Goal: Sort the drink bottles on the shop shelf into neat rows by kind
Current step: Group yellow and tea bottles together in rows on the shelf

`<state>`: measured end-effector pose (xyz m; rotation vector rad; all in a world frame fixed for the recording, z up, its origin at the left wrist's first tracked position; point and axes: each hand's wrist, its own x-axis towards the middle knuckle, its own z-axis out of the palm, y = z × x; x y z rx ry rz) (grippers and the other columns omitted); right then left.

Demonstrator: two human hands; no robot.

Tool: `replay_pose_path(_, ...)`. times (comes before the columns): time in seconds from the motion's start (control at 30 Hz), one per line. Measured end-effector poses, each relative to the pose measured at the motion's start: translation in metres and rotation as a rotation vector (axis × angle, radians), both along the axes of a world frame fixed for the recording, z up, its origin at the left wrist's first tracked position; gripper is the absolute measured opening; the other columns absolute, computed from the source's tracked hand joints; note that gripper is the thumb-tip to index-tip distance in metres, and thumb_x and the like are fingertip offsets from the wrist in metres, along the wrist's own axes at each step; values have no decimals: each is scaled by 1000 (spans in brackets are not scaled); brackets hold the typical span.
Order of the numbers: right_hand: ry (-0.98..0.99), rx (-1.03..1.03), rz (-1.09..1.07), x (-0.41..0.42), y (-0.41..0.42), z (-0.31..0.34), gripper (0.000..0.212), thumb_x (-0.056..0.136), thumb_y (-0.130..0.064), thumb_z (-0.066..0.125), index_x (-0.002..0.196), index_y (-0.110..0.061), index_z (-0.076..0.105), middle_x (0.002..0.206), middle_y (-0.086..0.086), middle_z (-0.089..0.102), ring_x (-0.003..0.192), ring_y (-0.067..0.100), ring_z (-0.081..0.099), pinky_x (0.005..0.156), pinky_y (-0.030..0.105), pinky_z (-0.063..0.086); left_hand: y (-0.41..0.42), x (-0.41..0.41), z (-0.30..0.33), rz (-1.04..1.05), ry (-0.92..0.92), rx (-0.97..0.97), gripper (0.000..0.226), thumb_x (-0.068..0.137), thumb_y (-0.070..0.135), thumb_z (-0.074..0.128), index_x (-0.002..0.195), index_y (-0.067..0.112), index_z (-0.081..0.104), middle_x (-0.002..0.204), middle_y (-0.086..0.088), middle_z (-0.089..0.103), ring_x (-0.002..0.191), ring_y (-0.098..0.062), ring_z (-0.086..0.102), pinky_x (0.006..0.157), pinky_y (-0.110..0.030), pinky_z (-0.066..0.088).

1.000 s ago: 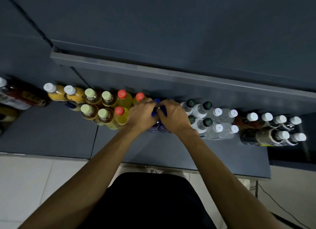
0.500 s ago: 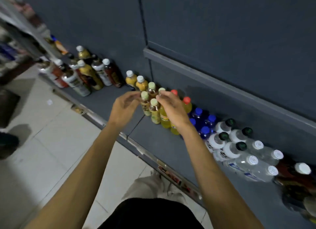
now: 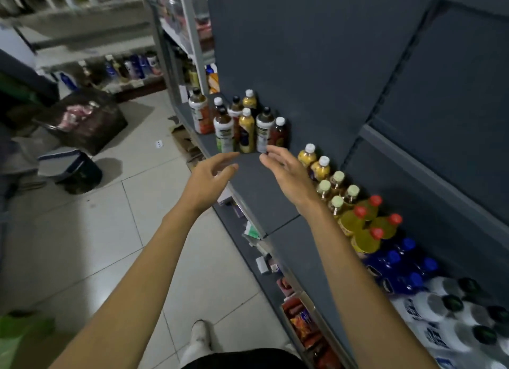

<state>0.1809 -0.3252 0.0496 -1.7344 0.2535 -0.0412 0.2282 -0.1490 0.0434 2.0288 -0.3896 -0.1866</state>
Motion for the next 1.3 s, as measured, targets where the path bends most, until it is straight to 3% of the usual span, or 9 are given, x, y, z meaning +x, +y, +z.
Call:
replay_pose_path(0.17, -23, -33, 7, 39, 67, 10, 40, 94, -43, 56, 131, -30, 54, 138, -4, 53, 122, 7, 50, 99, 27, 41, 62, 36, 7, 3, -16, -104, 27, 96, 19, 54, 120, 26, 63, 114, 13, 64, 103, 6, 58, 88, -12, 44)
replay_pose_path(0.37, -12, -65, -26, 77, 132, 14, 38, 96, -37, 55, 131, -24, 55, 126, -6, 57, 113, 1, 53, 94, 21, 41, 124, 78, 7, -20, -10, -150, 26, 96, 18, 53, 118, 26, 64, 107, 17, 64, 97, 14, 57, 82, -2, 42)
replay_pose_path(0.5, 22, -71, -42, 99, 152, 2, 30, 96, -34, 55, 125, -26, 58, 109, -15, 58, 100, -4, 53, 94, 23, 43, 142, 104, -12, -17, 54, -170, 25, 96, 18, 52, 117, 27, 64, 113, 12, 66, 102, 7, 59, 88, -9, 43)
replay_pose_path(0.6, 55, -65, -75, 120, 155, -10, 28, 96, -35, 55, 123, -29, 59, 113, -13, 60, 107, 3, 56, 100, 31, 46, 141, 124, -29, -24, 106, -189, 25, 97, 19, 52, 118, 28, 63, 115, 12, 65, 107, -3, 60, 95, -21, 46)
replay_pose_path(0.8, 90, 13, -136, 190, 147, -40, 23, 95, -33, 57, 117, -30, 59, 120, -9, 61, 115, 12, 57, 103, 37, 46, 137, 187, -55, -30, 126, -145, 27, 97, 18, 51, 119, 25, 64, 116, 10, 66, 108, -4, 60, 96, -23, 47)
replay_pose_path(0.9, 83, 77, -175, 240, 138, -64, 23, 96, -31, 56, 118, -25, 60, 121, -6, 62, 115, 12, 58, 101, 34, 47, 134, 238, -62, -5, 95, -99, 28, 97, 15, 50, 120, 19, 65, 114, 9, 66, 106, 1, 60, 88, -10, 46)
replay_pose_path(1.03, 103, 172, -199, 306, 125, -81, 31, 97, -31, 55, 125, -20, 59, 123, -6, 61, 117, 11, 57, 99, 28, 47, 111, 310, -63, -64, 114, -1, 30, 97, 13, 48, 124, 13, 63, 119, 3, 66, 109, -2, 60, 88, -12, 49)
replay_pose_path(1.13, 115, 171, -198, 347, 110, -89, 34, 96, -34, 55, 127, -20, 59, 124, -6, 62, 116, 10, 57, 97, 26, 47, 82, 349, -64, -109, 126, 32, 32, 97, 9, 46, 125, 11, 61, 122, 3, 62, 107, -4, 58, 77, -2, 44)
replay_pose_path(1.3, 122, 134, -271, 400, 76, -90, 29, 96, -31, 55, 121, -18, 63, 117, -6, 64, 112, 8, 58, 89, 20, 46, 57, 406, -67, -165, 111, 80, 32, 96, 10, 45, 123, 19, 62, 123, 5, 63, 112, -7, 57, 94, -18, 44)
